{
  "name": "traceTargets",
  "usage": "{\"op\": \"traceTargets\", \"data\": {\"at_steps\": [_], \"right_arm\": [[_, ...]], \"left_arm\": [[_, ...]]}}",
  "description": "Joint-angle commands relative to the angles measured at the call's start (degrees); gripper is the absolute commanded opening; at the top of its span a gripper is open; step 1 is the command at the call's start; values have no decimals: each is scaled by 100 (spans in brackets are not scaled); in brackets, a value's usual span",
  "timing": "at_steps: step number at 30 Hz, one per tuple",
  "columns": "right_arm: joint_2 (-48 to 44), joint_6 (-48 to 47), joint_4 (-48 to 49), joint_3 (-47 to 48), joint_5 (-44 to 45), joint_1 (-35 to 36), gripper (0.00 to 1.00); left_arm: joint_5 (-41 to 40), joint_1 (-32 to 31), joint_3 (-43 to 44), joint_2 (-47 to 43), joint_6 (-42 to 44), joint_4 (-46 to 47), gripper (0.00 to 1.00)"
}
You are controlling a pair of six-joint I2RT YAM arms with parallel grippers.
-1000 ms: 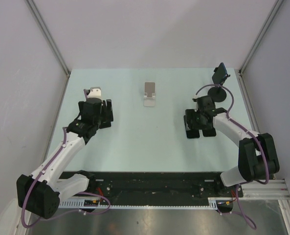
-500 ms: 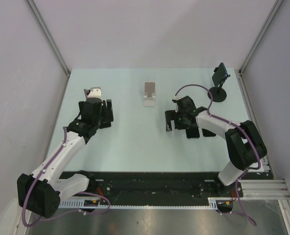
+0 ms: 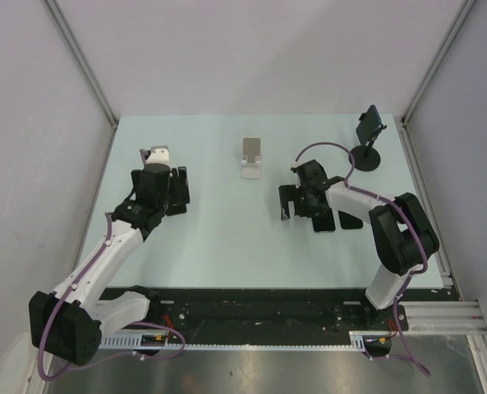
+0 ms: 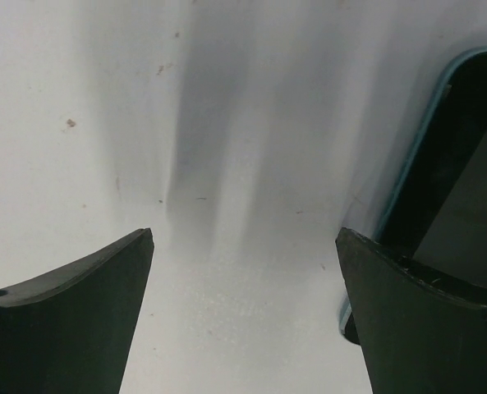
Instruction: Remove the phone from the phone stand
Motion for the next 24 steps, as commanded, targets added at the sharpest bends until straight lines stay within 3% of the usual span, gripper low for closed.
{"op": "traceTargets", "data": {"at_steps": [1,18,24], "right_arm": [[-12,-149,-98,217,223,-169,100],[-56,-237,-186,252,759,-371,100],[-161,-360,-116,296,566,-380,100]], "left_arm": [[-22,40,0,9,19,160,100],[22,40,9,27,-7,169,100],[31,40,9,44,-16,160,100]]}}
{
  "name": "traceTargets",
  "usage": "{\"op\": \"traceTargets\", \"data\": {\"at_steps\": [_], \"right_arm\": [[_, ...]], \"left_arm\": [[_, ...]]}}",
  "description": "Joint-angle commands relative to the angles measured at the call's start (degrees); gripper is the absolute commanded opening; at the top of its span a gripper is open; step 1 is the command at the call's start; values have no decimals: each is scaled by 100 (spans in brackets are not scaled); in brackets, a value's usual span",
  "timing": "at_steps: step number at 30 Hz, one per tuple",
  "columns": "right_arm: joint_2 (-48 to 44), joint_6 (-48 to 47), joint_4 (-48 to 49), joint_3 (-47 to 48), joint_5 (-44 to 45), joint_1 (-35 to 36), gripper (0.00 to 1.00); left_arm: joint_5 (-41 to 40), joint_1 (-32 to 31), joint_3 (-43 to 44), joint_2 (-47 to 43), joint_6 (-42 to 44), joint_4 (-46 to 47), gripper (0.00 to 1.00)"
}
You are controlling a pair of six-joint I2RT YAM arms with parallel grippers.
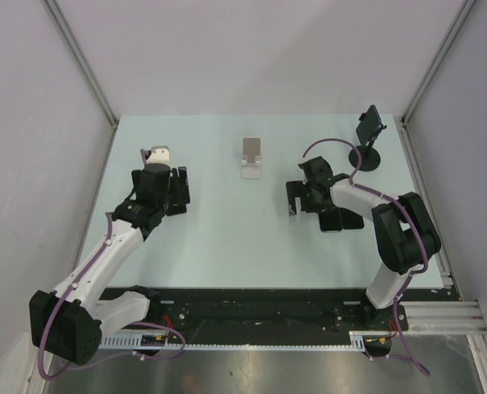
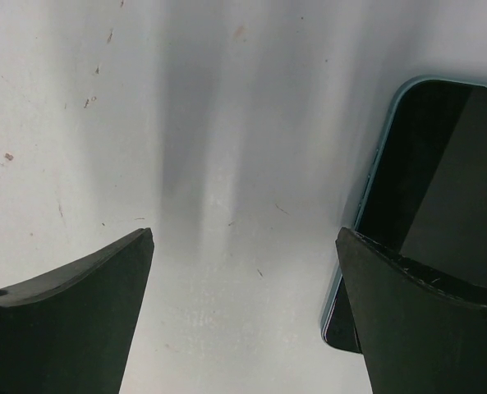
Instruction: Remove the phone from the phone stand
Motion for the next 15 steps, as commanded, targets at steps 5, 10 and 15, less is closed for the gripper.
{"op": "traceTargets", "data": {"at_steps": [5,10,15], "right_arm": [[-557,-256,169,367,-306,191,100],[-1179,-229,494,411,-430,376,100],[-1717,-343,635,411,-141,587,100]], "left_arm": [[66,44,9,59,-119,167,100],[285,219,-17,200,-461,158,100],[803,852,141,621,-682,167,100]]}}
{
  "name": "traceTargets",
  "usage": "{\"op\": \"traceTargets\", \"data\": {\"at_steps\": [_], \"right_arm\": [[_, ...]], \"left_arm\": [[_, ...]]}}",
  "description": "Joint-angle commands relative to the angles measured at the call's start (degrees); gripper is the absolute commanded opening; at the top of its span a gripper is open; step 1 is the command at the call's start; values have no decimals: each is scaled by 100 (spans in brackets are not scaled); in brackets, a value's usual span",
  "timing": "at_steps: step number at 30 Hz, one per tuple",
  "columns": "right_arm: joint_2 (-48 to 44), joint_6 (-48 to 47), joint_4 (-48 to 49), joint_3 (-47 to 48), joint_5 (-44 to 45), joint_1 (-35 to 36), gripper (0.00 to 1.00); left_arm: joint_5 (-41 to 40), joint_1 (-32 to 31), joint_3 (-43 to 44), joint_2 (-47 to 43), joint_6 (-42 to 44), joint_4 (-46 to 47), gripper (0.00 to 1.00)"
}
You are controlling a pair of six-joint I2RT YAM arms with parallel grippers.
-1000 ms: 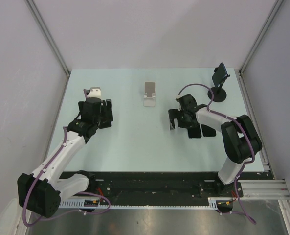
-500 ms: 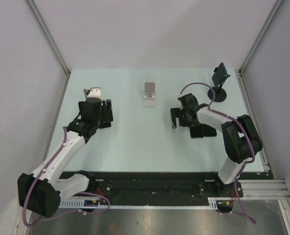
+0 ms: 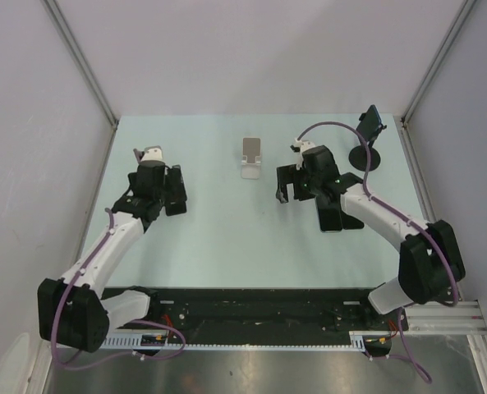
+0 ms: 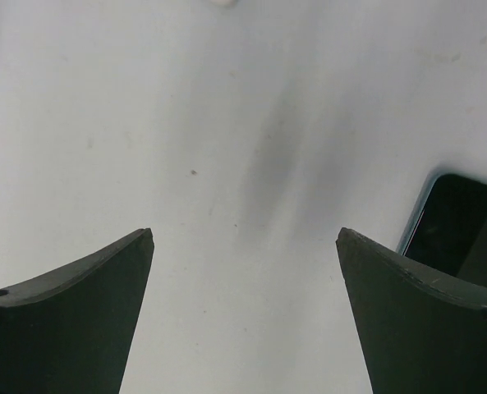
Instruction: Remove the phone from the phone stand
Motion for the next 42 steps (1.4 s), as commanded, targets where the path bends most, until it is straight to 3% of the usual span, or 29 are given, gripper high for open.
{"op": "traceTargets", "data": {"at_steps": [1,6,23,26,27,32,33,37,42], "right_arm": [[-637,-232,340,223,240,172,100],[-1016,-452,454,127,303,278,100],[-1710,-619,595,-392,259,58,100],[-1754,-619,595,-418,224,-3,99],[-1763,-636,586,-436,197,-21,100],[-1816,-698,542,-445,179,-109,100],[-1834,-716,525,-445,188,-118,100],[-1913,-777,454,-454,223,-197,100],[-2027,-812,410,-506,276,-250,100]], "left_arm": [[683,544,243,383,-387,147,100],[923,800,621,989,-396,191,100],[519,817,1615,2572,-255,296,99],[553,817,1659,2599,-255,288,86],[606,817,1668,2591,-255,296,76],[1098,782,1773,2512,-334,305,58],[1168,765,1791,2511,-404,305,49],[1327,458,2124,2625,-475,305,37],[1204,36,2905,3073,-484,314,35]]}}
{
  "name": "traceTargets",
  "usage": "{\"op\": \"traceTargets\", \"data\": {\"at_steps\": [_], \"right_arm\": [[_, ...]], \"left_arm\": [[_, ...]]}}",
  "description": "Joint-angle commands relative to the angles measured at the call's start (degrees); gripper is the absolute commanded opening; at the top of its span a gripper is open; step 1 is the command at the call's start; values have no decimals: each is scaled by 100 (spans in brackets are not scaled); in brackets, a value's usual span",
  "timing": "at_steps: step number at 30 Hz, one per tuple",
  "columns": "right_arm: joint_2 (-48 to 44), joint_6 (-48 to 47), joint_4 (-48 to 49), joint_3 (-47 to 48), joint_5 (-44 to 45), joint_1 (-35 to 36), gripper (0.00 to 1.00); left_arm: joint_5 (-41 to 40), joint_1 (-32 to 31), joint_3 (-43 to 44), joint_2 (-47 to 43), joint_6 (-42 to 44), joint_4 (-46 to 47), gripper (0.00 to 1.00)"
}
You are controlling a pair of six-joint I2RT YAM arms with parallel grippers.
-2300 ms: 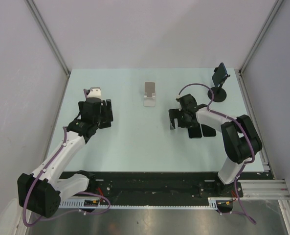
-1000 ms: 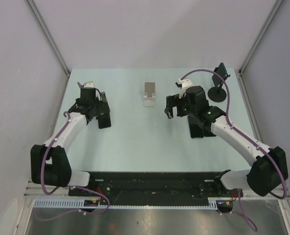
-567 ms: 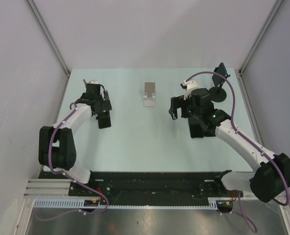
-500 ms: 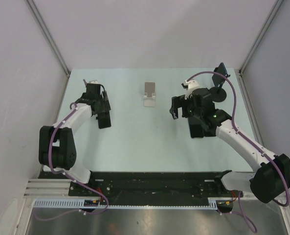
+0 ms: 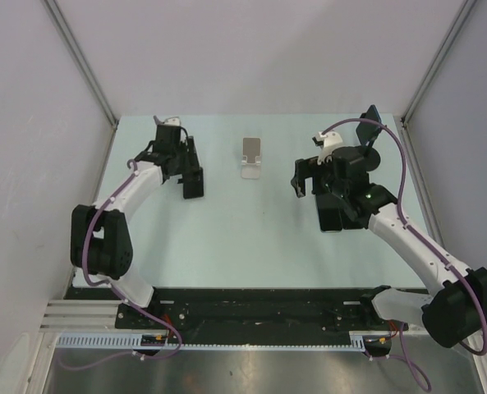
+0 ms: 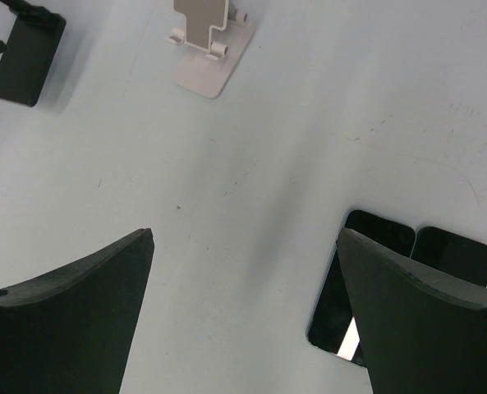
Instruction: Remove the phone from the phone stand
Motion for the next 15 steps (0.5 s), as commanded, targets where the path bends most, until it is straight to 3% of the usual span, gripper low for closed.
{"op": "traceTargets", "data": {"at_steps": [1,15], "right_arm": [[-261,-111,28,-91,44,-46,100],[-630,-102,-236,-232,236,-108,100]], "left_arm": [[89,-454,937,492,-106,279,35],[-52,-1079,3100,2207,588,288,33]]}}
